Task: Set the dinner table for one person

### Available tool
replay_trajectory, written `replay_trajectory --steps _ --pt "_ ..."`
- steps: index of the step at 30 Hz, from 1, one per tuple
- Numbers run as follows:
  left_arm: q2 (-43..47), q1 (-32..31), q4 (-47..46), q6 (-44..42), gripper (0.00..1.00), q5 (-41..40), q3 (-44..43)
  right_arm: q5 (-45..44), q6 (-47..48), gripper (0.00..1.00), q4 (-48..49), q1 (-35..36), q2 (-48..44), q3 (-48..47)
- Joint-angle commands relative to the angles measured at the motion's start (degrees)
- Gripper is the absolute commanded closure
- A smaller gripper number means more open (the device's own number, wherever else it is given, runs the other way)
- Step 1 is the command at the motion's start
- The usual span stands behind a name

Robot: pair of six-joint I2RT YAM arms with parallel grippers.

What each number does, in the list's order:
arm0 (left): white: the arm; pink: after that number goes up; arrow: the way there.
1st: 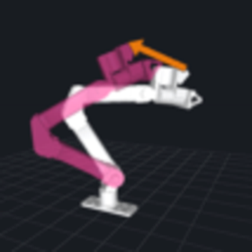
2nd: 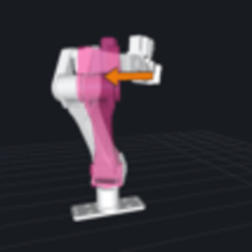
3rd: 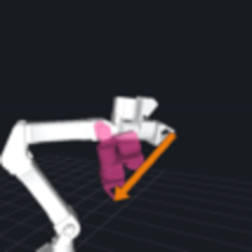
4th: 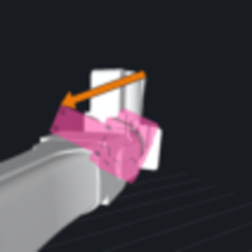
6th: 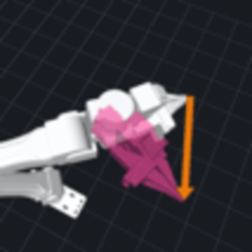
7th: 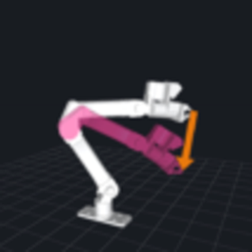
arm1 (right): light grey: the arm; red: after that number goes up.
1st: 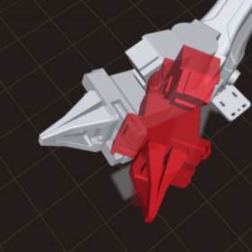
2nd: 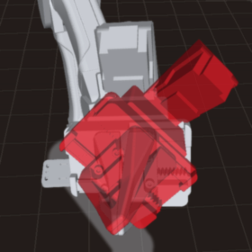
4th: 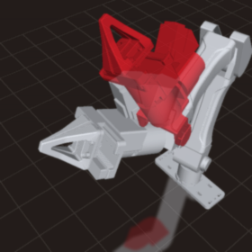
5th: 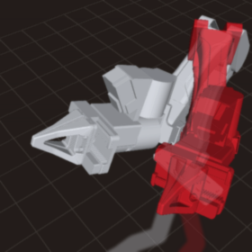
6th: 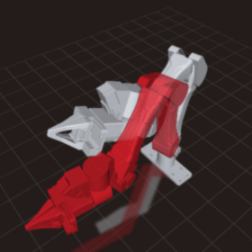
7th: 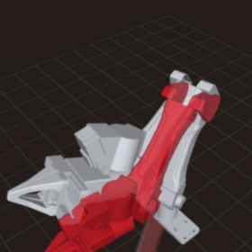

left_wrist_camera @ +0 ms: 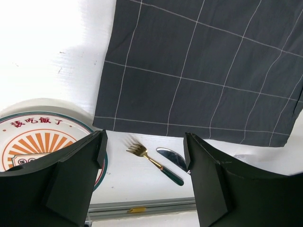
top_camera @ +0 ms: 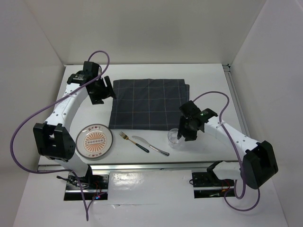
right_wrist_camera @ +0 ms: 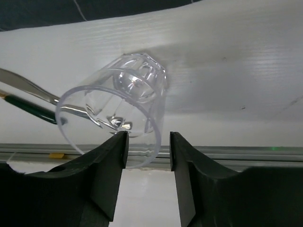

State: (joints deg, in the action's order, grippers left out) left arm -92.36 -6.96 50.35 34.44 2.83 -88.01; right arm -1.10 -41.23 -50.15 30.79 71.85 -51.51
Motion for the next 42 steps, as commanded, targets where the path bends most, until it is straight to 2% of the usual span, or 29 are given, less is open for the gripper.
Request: replay_trajectory --steps 1,3,4,7,8,9,14,18,23,30,33,36,42 --pt "1.92 -0.07 -0.34 -1.39 0.17 0.77 0.03 -1.01 -2.89 0.50 2.60 0.50 -0.05 1.93" --pt "1.92 -0.07 -0.34 -1.39 0.17 0.77 0.03 -1.62 -2.89 0.61 2.60 0.50 -0.05 2.54" --pt "1.92 -0.07 -0.34 -1.39 0.17 0.77 0.03 -1.62 -3.41 0.70 2.60 0.50 -0.05 2.55" --pt "1.92 -0.07 -0.34 -1.39 0.17 0.77 0.03 -2.85 -3.42 0.85 1.20 0.50 -0.66 0.19" --pt "1.92 -0.07 0.18 -1.39 0.17 0.77 0.03 -3.63 -3.42 0.97 0.59 0.50 -0.66 -0.87" --pt "1.92 -0.07 0.19 -1.39 0.17 0.77 0.03 -4.86 -2.55 1.00 -1.59 0.50 -1.19 -2.36" --pt "2.53 -0.07 0.19 -1.39 0.17 0.77 -0.50 -9.53 3.51 1.00 -7.33 -0.02 0.74 -17.71" --pt "3.05 -0.07 0.19 -1.39 0.17 0.77 -0.50 -11.28 9.76 1.00 -8.03 -4.49 7.23 -28.02" --pt "3.06 -0.07 0.71 -1.92 0.17 0.16 -1.11 -10.67 16.08 1.00 -1.89 -12.13 21.99 -42.05" --pt "3.58 -0.07 1.77 -2.44 0.16 -0.45 -1.64 -10.93 18.03 1.00 -1.96 -17.42 43.00 -63.68" --pt "4.72 -0.07 1.78 -2.44 0.14 -0.46 0.29 -11.64 18.65 1.00 0.22 -18.74 48.37 -68.44" --pt "5.34 -0.07 1.77 -2.44 0.00 -0.46 0.82 -9.36 18.65 1.00 0.76 -20.32 53.11 -73.01" --pt "6.40 -0.07 2.30 -2.44 0.00 -2.30 2.14 -4.52 19.17 1.00 2.07 -22.35 57.25 -74.27"
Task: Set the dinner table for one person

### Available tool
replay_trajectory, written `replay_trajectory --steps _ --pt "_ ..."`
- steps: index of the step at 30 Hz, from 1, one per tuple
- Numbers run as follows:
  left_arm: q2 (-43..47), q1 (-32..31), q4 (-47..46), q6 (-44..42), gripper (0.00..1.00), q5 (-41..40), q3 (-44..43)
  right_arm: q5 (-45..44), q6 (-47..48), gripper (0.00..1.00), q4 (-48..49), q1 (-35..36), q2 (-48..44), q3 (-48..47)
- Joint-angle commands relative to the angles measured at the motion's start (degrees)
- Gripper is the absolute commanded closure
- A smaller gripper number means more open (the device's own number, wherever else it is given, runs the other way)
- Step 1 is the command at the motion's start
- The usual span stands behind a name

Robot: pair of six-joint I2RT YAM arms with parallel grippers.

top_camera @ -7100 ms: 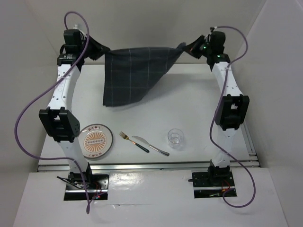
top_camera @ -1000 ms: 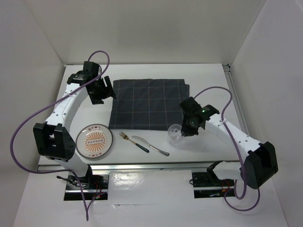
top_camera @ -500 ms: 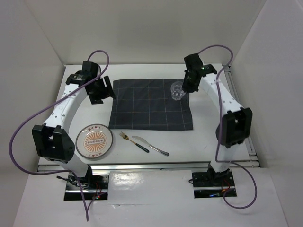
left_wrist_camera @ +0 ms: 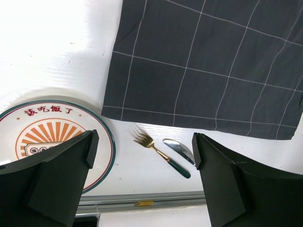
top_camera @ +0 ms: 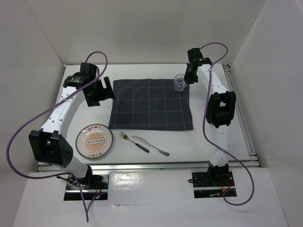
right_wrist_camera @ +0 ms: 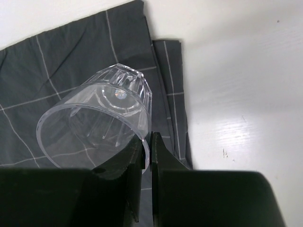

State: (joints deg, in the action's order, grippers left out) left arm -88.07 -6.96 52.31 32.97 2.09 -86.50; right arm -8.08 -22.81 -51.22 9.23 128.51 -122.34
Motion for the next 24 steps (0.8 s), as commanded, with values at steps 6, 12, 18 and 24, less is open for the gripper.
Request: replay_trajectory --steps 6,12,18,24 --pt "2.12 -0.07 1.39 -0.46 0.00 -2.79 1.77 2.98 0.75 1.00 3.67 -0.80 1.83 -2.81" --pt "3.87 0.45 4.81 3.49 0.01 -9.55 4.40 2.36 1.27 0.78 3.67 -0.80 3.58 -1.76" --pt "6.69 2.30 6.48 4.12 0.01 -10.70 6.87 2.36 1.80 0.02 3.67 -0.80 2.90 -1.76" --pt "7.83 2.30 7.01 4.12 0.01 -10.70 2.83 0.96 1.80 0.00 3.67 -0.80 -4.22 -3.78"
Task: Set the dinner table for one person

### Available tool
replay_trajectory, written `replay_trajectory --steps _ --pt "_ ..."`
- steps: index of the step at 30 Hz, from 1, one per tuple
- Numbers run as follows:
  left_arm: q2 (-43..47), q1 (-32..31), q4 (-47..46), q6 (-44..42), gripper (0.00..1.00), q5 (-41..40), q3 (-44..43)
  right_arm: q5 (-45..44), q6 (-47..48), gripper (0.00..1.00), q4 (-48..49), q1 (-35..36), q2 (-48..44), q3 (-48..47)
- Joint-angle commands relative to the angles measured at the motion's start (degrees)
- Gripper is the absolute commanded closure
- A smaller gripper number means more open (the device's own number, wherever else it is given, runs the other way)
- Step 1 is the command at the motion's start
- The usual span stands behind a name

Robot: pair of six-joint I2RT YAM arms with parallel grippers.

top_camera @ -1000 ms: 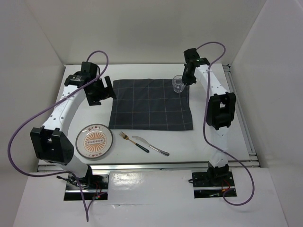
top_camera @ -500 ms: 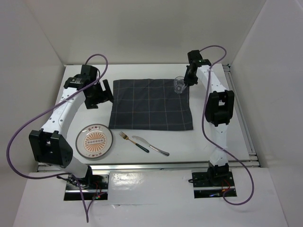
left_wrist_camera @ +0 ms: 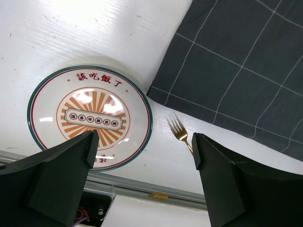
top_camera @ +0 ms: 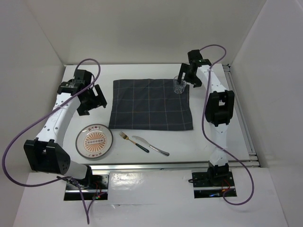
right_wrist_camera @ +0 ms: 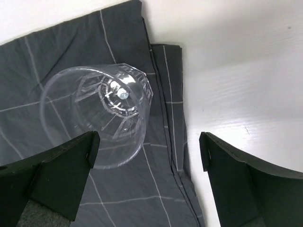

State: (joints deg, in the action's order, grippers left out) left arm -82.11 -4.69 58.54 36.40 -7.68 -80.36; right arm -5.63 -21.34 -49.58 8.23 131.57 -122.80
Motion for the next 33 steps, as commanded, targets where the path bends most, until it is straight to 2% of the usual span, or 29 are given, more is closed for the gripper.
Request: replay_trajectory --steps 1,4,7,9,12,14,18,23,26,28,33 --pt "1.86 0.03 0.78 0.69 0.01 -1.45 -5.05 -2.01 0.34 0.00 2.03 0.73 -10.60 -3.32" --pt "1.86 0.03 1.92 0.17 0.01 -1.99 -9.09 -2.55 0.34 0.00 3.16 2.93 -18.15 0.01" --pt "3.09 0.03 1.92 0.16 0.02 -3.57 -11.92 2.53 0.95 0.02 7.47 8.10 -26.23 7.82" --pt "4.58 0.03 1.92 1.30 0.02 -4.09 -12.98 6.92 0.95 0.06 10.54 14.42 -29.69 16.08" --pt "6.94 0.03 2.45 4.36 0.04 -4.09 -14.04 16.13 -3.69 0.19 18.00 23.04 -32.43 25.66" --pt "8.62 0.03 3.06 5.95 0.04 -5.32 -14.04 19.24 -5.89 0.20 20.65 29.61 -32.43 31.27" --pt "13.72 0.03 1.58 7.02 0.04 -4.54 -10.97 23.46 -9.33 0.20 28.12 39.65 -29.53 36.66" --pt "16.27 0.03 2.80 7.02 0.04 -4.01 -10.43 24.52 -13.89 0.20 33.58 47.04 -21.81 36.06" --pt "17.68 -0.49 2.80 7.02 0.04 -3.39 -9.82 26.36 -17.32 0.22 35.78 47.85 -16.97 34.74" --pt "18.20 -0.50 3.41 7.02 0.04 -3.39 -9.82 27.68 -18.30 0.28 37.78 48.37 -14.34 34.74" --pt "19.26 -1.73 4.56 7.02 0.04 -3.39 -9.29 26.81 -19.53 0.32 37.01 49.43 -9.93 30.09"
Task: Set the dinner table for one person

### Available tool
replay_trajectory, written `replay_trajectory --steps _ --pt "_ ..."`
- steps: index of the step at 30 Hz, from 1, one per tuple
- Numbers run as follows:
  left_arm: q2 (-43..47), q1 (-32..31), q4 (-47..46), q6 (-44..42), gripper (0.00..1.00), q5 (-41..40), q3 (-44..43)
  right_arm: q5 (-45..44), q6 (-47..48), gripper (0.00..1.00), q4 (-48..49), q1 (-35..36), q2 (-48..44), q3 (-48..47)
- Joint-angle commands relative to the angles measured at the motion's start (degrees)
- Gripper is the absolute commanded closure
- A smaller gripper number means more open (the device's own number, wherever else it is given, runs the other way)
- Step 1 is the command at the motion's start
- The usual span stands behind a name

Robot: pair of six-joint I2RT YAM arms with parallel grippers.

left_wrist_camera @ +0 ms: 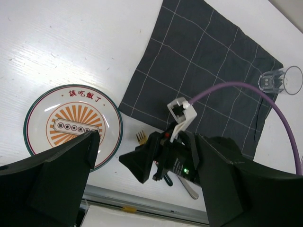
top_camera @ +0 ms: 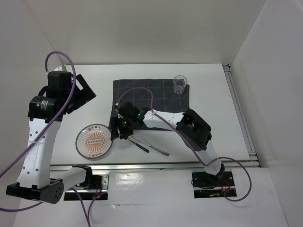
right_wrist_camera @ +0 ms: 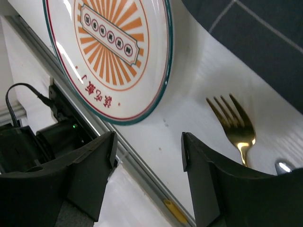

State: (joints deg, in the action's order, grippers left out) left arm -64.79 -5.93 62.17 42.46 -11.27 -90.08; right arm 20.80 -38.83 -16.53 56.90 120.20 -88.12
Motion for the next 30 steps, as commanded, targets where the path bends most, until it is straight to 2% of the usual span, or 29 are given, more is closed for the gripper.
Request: replay_trajectory --steps 1,15,19,27,30 --pt "1.95 -0.48 0.93 0.96 0.04 0.19 0.43 0.38 -2.04 0.32 4.66 1.27 1.96 -4.61" --pt "2.48 -2.06 1.46 0.43 0.04 -0.33 0.96 -0.14 -3.27 0.32 7.74 1.81 9.08 -6.98" --pt "2.48 -2.59 1.46 0.43 0.04 -0.86 0.96 -0.14 -2.75 0.36 7.13 2.33 10.83 -9.69" --pt "3.01 -2.59 1.46 0.43 0.04 -1.91 0.96 -0.14 -2.74 0.56 6.43 2.33 12.60 -10.94" --pt "3.01 -2.59 1.46 0.43 0.02 -1.92 1.49 -0.76 -2.13 0.73 6.43 2.33 12.07 -10.94"
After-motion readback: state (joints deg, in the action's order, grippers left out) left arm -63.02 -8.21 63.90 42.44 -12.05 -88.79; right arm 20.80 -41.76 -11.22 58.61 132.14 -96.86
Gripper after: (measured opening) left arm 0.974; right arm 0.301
